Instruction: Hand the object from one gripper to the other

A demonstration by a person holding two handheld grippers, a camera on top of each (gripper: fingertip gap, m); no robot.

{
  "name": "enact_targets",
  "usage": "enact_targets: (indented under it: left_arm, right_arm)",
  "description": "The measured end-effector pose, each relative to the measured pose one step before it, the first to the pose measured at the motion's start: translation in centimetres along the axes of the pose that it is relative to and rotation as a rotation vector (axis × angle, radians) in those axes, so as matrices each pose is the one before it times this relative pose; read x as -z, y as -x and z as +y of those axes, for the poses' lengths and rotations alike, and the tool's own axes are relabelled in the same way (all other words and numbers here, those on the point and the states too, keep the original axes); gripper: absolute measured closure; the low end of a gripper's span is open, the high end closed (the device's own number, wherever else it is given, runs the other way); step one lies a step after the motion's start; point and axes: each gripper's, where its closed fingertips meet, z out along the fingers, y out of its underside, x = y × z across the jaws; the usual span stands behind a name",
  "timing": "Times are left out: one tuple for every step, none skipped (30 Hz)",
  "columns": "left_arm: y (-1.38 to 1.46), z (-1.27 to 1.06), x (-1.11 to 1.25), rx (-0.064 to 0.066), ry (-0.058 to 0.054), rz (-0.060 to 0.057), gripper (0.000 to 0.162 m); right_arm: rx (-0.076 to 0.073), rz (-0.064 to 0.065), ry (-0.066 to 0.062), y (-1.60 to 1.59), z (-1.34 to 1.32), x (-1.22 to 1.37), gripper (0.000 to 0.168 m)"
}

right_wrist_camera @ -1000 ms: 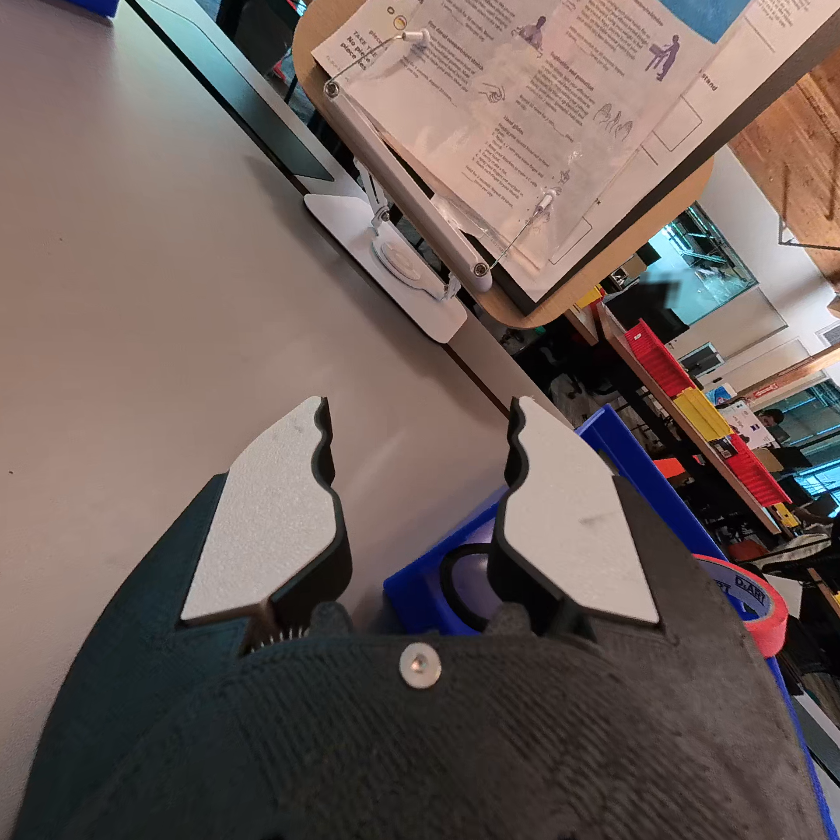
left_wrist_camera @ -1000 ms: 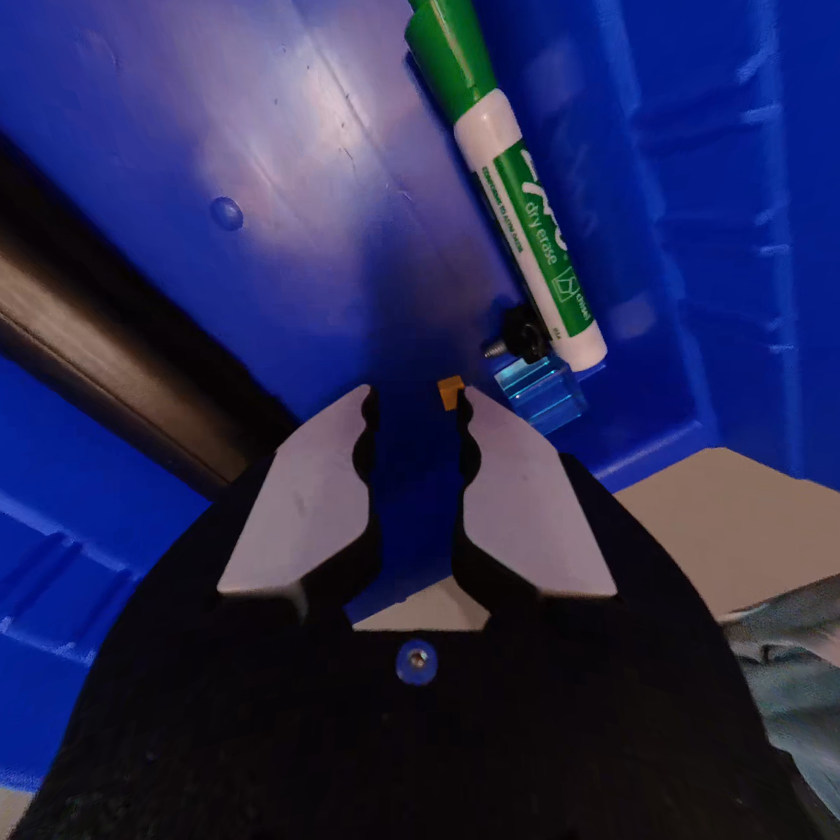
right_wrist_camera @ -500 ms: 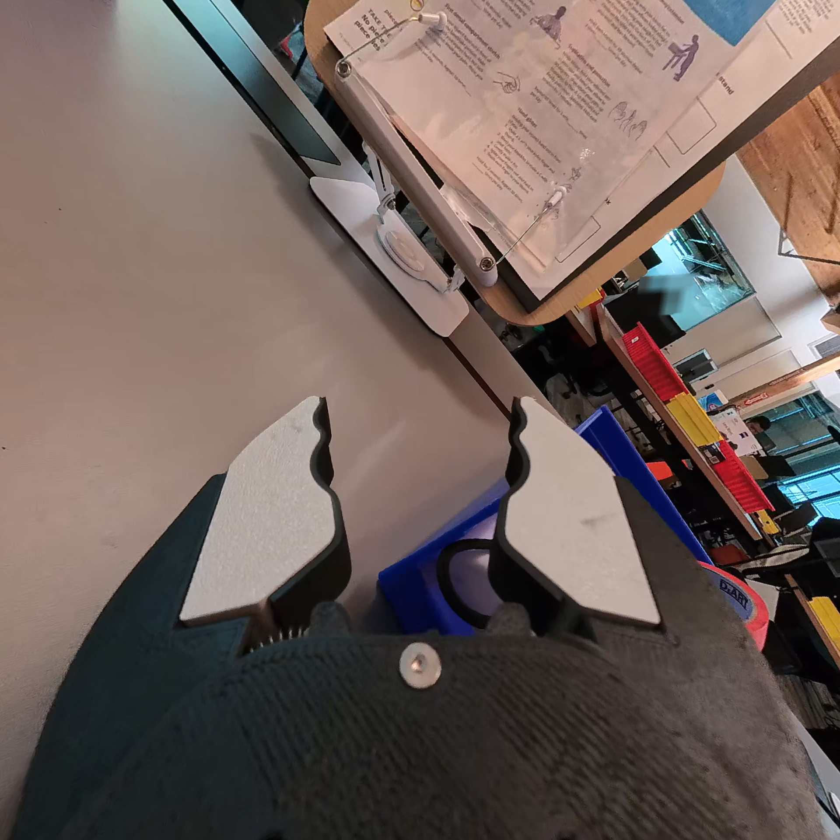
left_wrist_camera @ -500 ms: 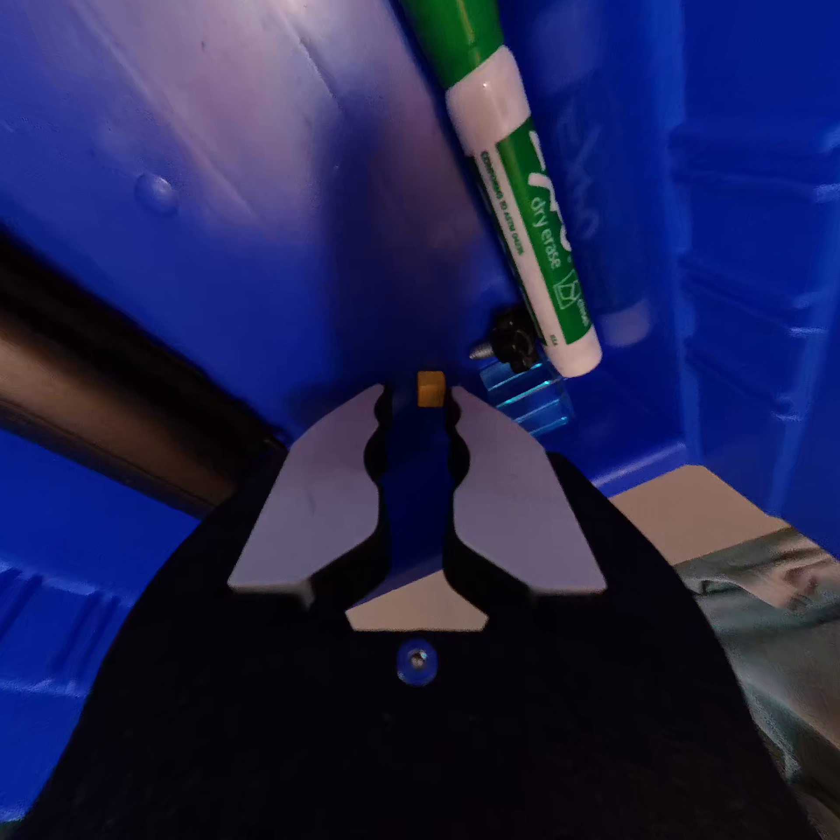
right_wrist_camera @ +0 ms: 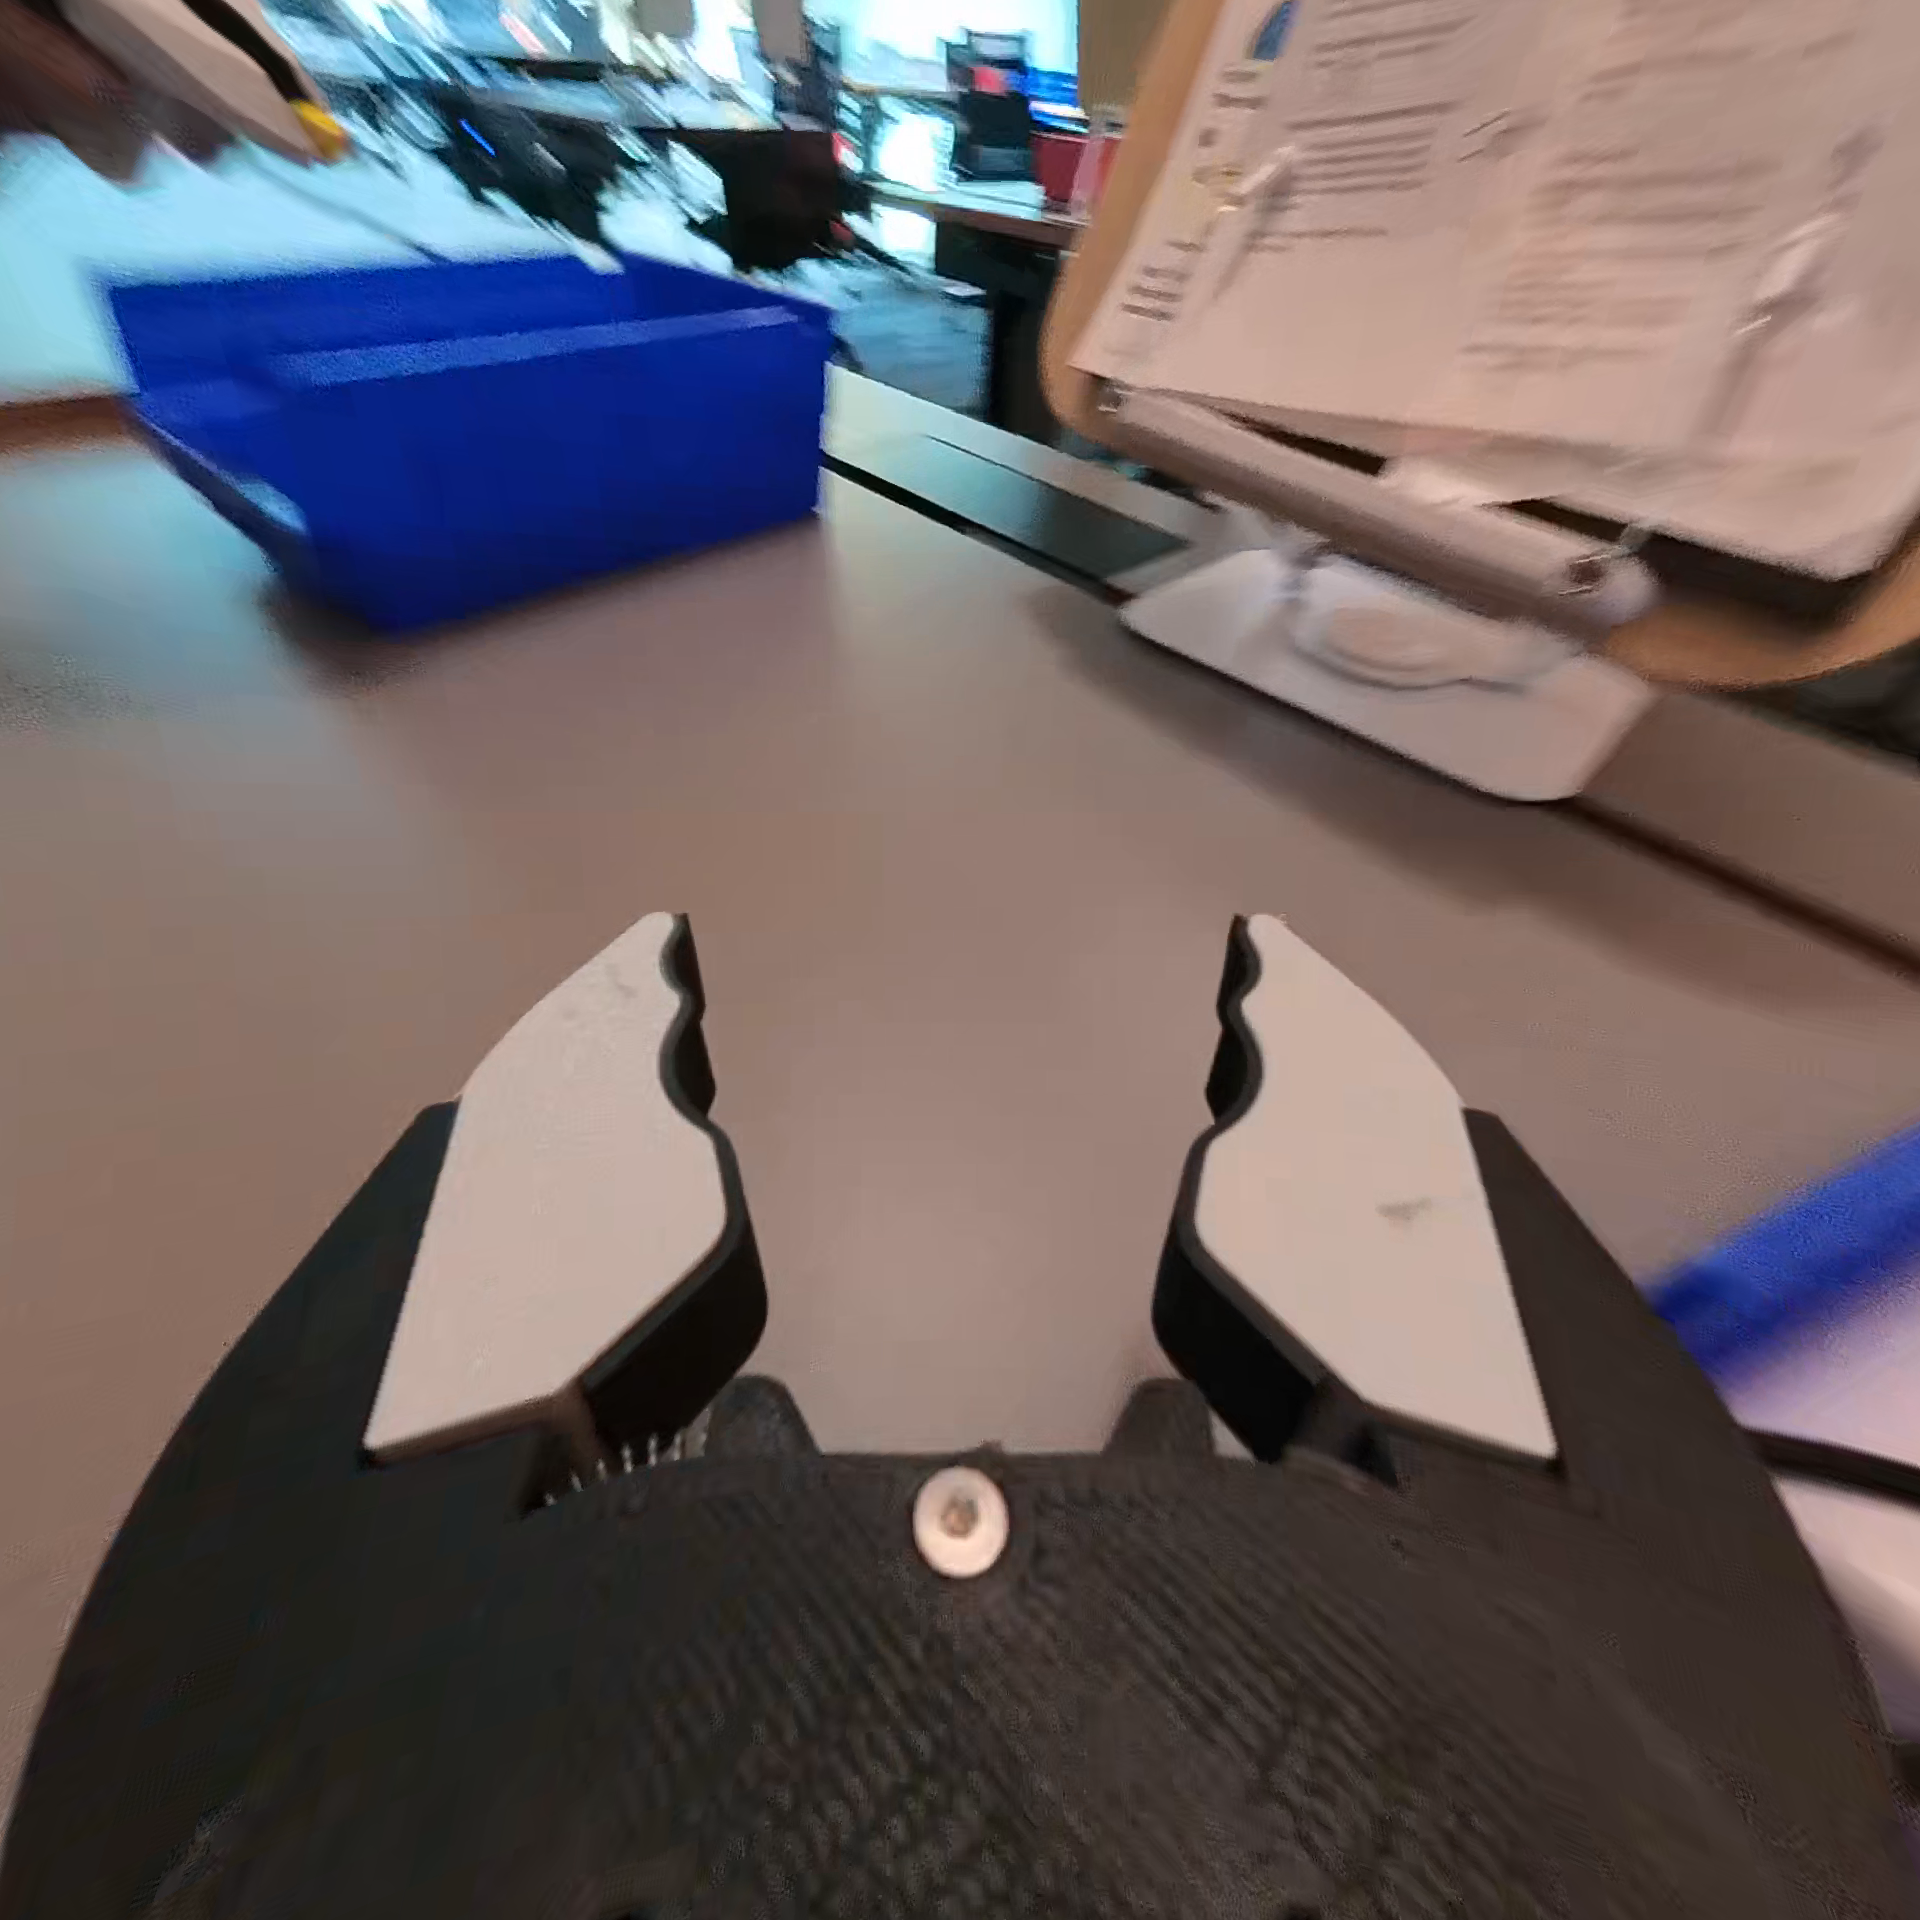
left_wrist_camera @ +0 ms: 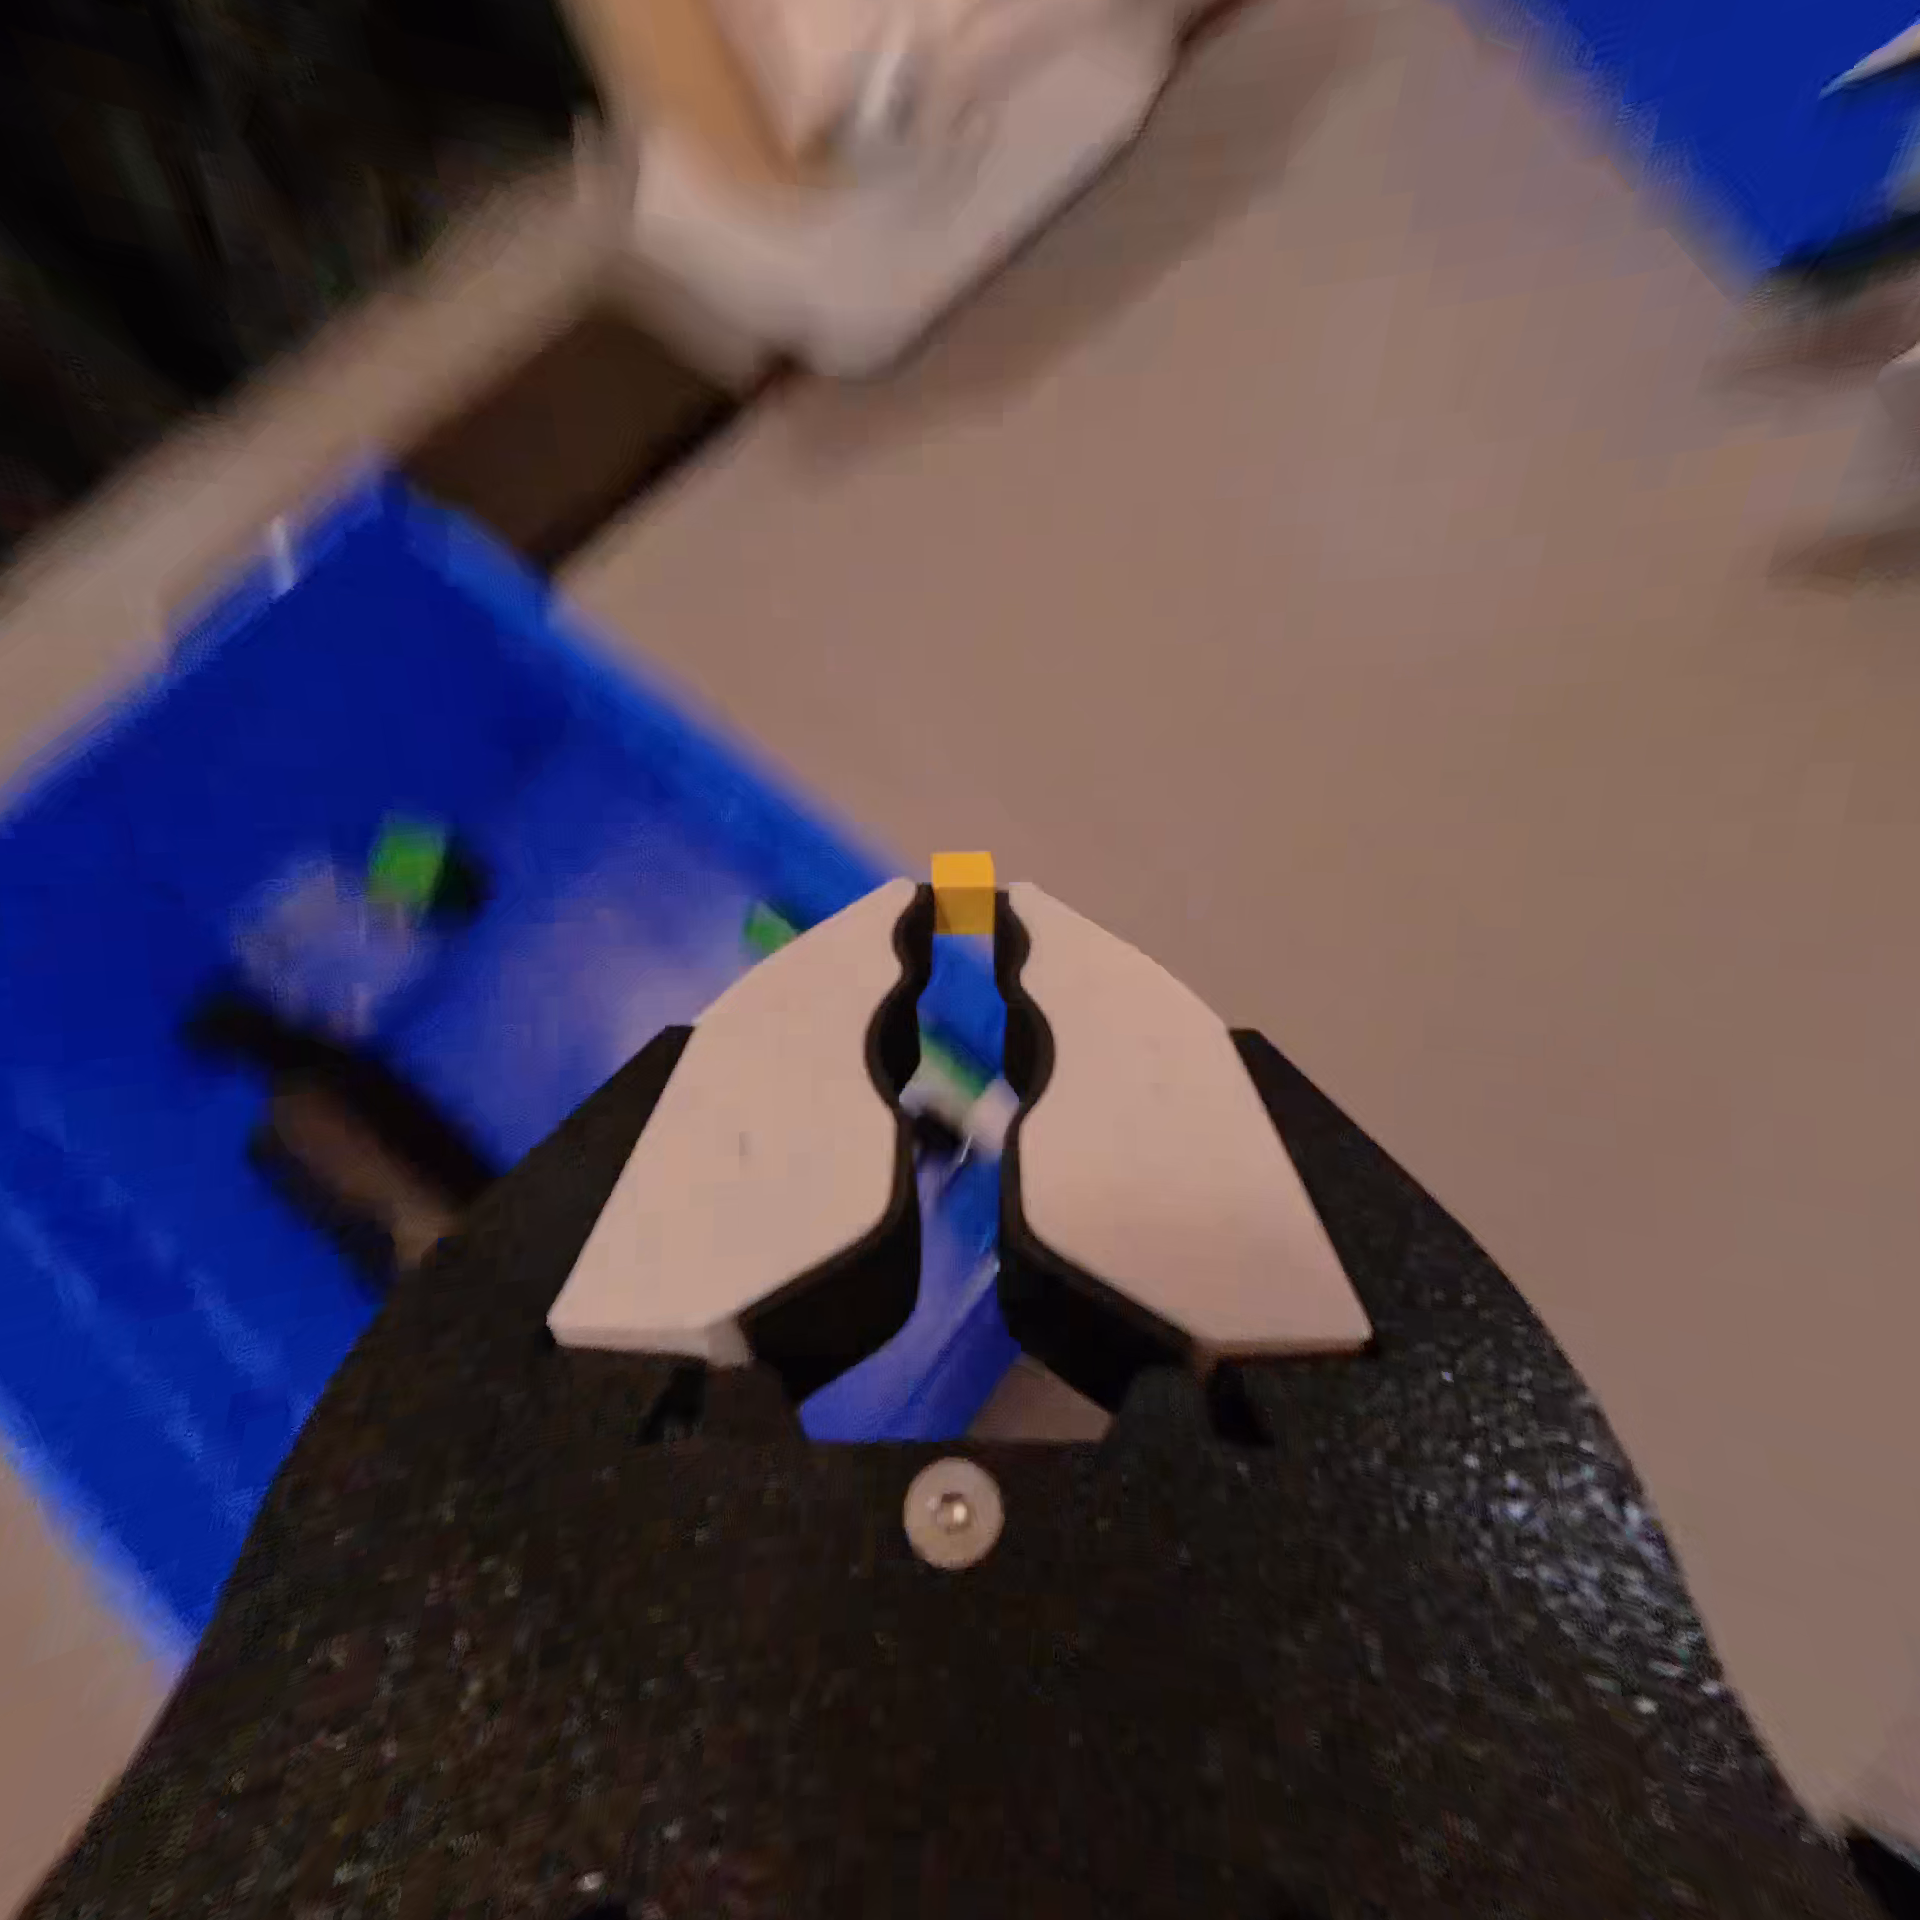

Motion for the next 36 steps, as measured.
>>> enact_targets:
  left_arm:
    - [-2.467,-2.214,0.431,-0.0847,-0.1366,0.0463,0.151]
    - [-2.607,-1.845,-0.125,-0.0701,-0.1111,0.0563,0.151]
    - [-2.441,-1.540,-0.603,-0.0635,-0.0958,0.0455,0.151]
    - [-2.218,-1.307,-0.920,-0.0671,-0.0924,0.0306,0.151]
    - [-2.250,-1.012,-1.188,-0.0674,-0.0886,0.0359,0.152]
    - [-2.144,-0.646,-1.412,-0.0596,-0.0763,0.0365,0.151]
    - [-1.712,-0.242,-1.548,-0.0506,-0.0597,0.0193,0.152]
    - [-1.377,0.212,-1.554,-0.0488,-0.0397,0.0092,0.152]
    - [-1.121,0.536,-1.463,-0.0489,-0.0245,0.0018,0.152]
    - [-0.807,0.604,-1.285,-0.0383,-0.0208,-0.0125,0.152]
    - [-0.651,0.453,-1.029,-0.0166,-0.0252,-0.0173,0.152]
    - [-0.638,0.218,-0.733,-0.0040,-0.0304,-0.0095,0.152]
    - [-0.579,0.168,-0.497,-0.0142,-0.0195,-0.0045,0.152]
    - [-0.518,0.233,-0.339,-0.0346,0.0075,0.0028,0.152]
    - [-0.495,0.344,-0.221,-0.0451,0.0329,0.0101,0.152]
    - [-0.403,0.399,-0.112,-0.0455,0.0337,0.0024,0.152]
    - [-0.384,0.310,-0.013,-0.0387,0.0151,-0.0042,0.152]
    - [-0.457,0.180,0.040,-0.0208,0.0035,0.0032,0.152]
    - [-0.551,0.093,0.019,-0.0043,0.0047,0.0187,0.152]
    - [-0.345,0.056,0.019,-0.0013,0.0055,0.0111,0.152]
    - [-0.105,0.002,0.047,-0.0103,0.0021,-0.0012,0.152]
    - [-0.047,0.034,0.048,-0.0099,0.0045,0.0001,0.152]
    - [-0.047,0.080,0.058,-0.0039,0.0057,0.0039,0.152]
    - [0.011,0.075,0.075,-0.0025,0.0038,0.0001,0.152]
    - [0.024,0.001,0.074,-0.0041,0.0004,-0.0025,0.152]
    - [-0.003,-0.050,0.078,-0.0036,-0.0011,-0.0012,0.152]
    - [-0.052,-0.047,0.052,-0.0030,0.0003,0.0014,0.152]
    - [-0.025,-0.002,0.024,-0.0070,0.0051,-0.0007,0.152]
    - [-0.042,0.022,0.027,-0.0124,0.0070,-0.0016,0.152]
    - [-0.020,0.056,0.023,-0.0110,0.0076,-0.0019,0.152]
    - [-0.007,0.098,0.029,-0.0016,0.0073,-0.0014,0.152]
    - [-0.018,0.165,0.010,0.0126,0.0081,-0.0007,0.152]
    - [0.013,0.270,-0.024,0.0262,0.0129,-0.0023,0.151]
    - [0.079,0.362,-0.008,0.0338,0.0164,-0.0049,0.148]
    - [0.092,0.402,0.002,0.0468,0.0150,-0.0010,0.139]
    - [0.042,0.441,0.021,0.0623,0.0134,0.0104,0.130]
  right_arm:
    - [-0.0782,-0.0761,-0.0239,1.278,-0.492,-0.223,0.071]
    - [-0.0783,-0.0822,-0.0315,1.462,-0.652,-0.213,0.070]
    - [-0.0713,-0.0838,-0.0488,1.599,-0.949,-0.240,0.073]
    - [-0.0598,-0.0789,-0.0679,1.612,-1.110,-0.339,0.077]
    - [-0.0605,-0.0613,-0.0641,1.308,-0.882,-0.530,0.081]
    - [-0.0628,-0.0471,-0.0435,0.951,-0.430,-0.681,0.084]
    - [-0.0600,-0.0443,-0.0184,0.736,0.058,-0.741,0.087]
    - [-0.0521,-0.0460,0.0083,0.634,0.528,-0.697,0.090]
    - [-0.0505,-0.0467,0.0373,0.546,0.955,-0.566,0.091]
    - [-0.0476,-0.0399,0.0526,0.334,1.137,-0.414,0.094]
    - [-0.0389,-0.0295,0.0505,0.098,1.167,-0.251,0.099]
    - [-0.0363,-0.0254,0.0336,-0.049,1.009,-0.159,0.101]
    - [-0.0459,-0.0192,0.0185,-0.137,0.743,-0.054,0.106]
    - [-0.0474,-0.0240,0.0007,0.016,0.348,0.032,0.111]
    - [-0.0405,-0.0316,-0.0191,0.251,-0.062,0.096,0.117]
    - [-0.0310,-0.0264,-0.0233,0.245,-0.204,0.079,0.122]
    - [-0.0206,-0.0126,-0.0109,0.061,-0.103,-0.007,0.127]
    - [-0.0112,-0.0023,0.0060,-0.066,0.110,-0.074,0.130]
    - [-0.0054,-0.0062,0.0158,0.066,0.245,-0.138,0.129]
    - [0.0041,-0.0220,0.0187,0.411,0.296,-0.137,0.130]
    - [0.0078,-0.0266,0.0139,0.495,0.246,-0.116,0.135]
    - [0.0040,-0.0185,0.0098,0.329,0.202,-0.102,0.139]
    - [-0.0006,-0.0073,0.0052,0.103,0.126,-0.098,0.141]
    - [-0.0014,0.0071,-0.0007,-0.158,0.015,-0.056,0.143]
    - [0.0037,0.0142,-0.0031,-0.256,-0.051,0.002,0.149]
    - [0.0079,0.0094,-0.0006,-0.155,-0.028,0.053,0.154]
    - [0.0121,0.0048,0.0041,-0.053,0.015,0.057,0.156]
    - [0.0138,0.0046,0.0063,-0.008,0.037,0.029,0.156]
    - [0.0151,0.0058,0.0050,-0.034,0.032,0.021,0.156]
    - [0.0163,0.0065,0.0045,-0.038,0.023,0.015,0.157]
    - [0.0275,0.0130,0.0087,-0.114,0.012,-0.002,0.157]
    - [0.0445,0.0278,0.0141,-0.234,0.034,-0.004,0.157]
    - [0.0654,0.0407,0.0107,-0.324,-0.059,0.035,0.158]
    - [0.0864,0.0544,0.0027,-0.390,-0.218,0.114,0.158]
    - [0.1036,0.0805,-0.0108,-0.653,-0.526,0.276,0.158]
    - [0.1164,0.1032,-0.0140,-0.955,-0.618,0.418,0.158]
